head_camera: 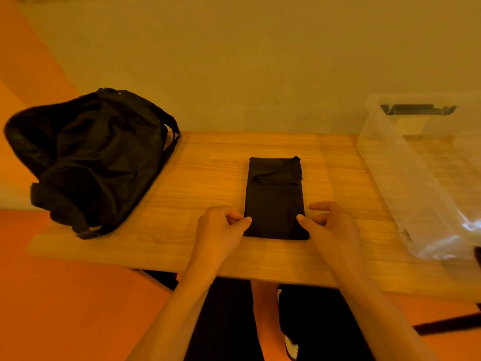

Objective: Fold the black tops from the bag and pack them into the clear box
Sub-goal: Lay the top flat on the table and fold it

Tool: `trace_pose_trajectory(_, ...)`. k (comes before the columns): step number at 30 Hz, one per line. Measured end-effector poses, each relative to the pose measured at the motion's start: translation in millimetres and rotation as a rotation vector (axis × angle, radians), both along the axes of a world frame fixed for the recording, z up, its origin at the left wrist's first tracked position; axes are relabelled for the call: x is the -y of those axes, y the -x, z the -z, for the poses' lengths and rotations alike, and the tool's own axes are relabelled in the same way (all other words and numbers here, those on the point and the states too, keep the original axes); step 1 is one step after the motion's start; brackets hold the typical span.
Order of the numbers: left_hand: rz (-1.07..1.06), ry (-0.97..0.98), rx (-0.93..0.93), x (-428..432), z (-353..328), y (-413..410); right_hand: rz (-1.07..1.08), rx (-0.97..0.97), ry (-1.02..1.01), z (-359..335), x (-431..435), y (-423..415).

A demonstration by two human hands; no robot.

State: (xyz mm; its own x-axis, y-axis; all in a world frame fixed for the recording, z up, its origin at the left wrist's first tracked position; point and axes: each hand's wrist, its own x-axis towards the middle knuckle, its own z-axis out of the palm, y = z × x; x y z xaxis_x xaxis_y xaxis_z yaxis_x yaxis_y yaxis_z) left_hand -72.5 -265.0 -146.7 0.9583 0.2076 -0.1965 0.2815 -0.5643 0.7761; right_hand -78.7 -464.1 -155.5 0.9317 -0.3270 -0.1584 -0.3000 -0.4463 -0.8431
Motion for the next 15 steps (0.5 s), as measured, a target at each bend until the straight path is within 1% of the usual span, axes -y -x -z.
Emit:
trace_pose_trajectory(4, 0.001, 0.024, -0.030, -0.7, -1.7, 1.6, 0.001, -0.026, -0.026, -0.3, 2.9, 2.8)
trace_pose_trajectory(8, 0.013, 0.005, -0.058, 1.7, -2.4, 3.7, -0.033, -0.011, 0.002, -0.6, 5.7, 8.4)
trace_pose_trajectory(11, 0.022, -0.011, -0.055, 3.9, -3.3, 2.0, -0.046, -0.020, 0.012, -3.1, 3.9, 3.6)
trace_pose_trajectory(15, -0.007, -0.030, -0.032, 3.5, -1.5, 3.8, -0.043, -0.008, -0.034, -3.2, 5.9, 0.3)
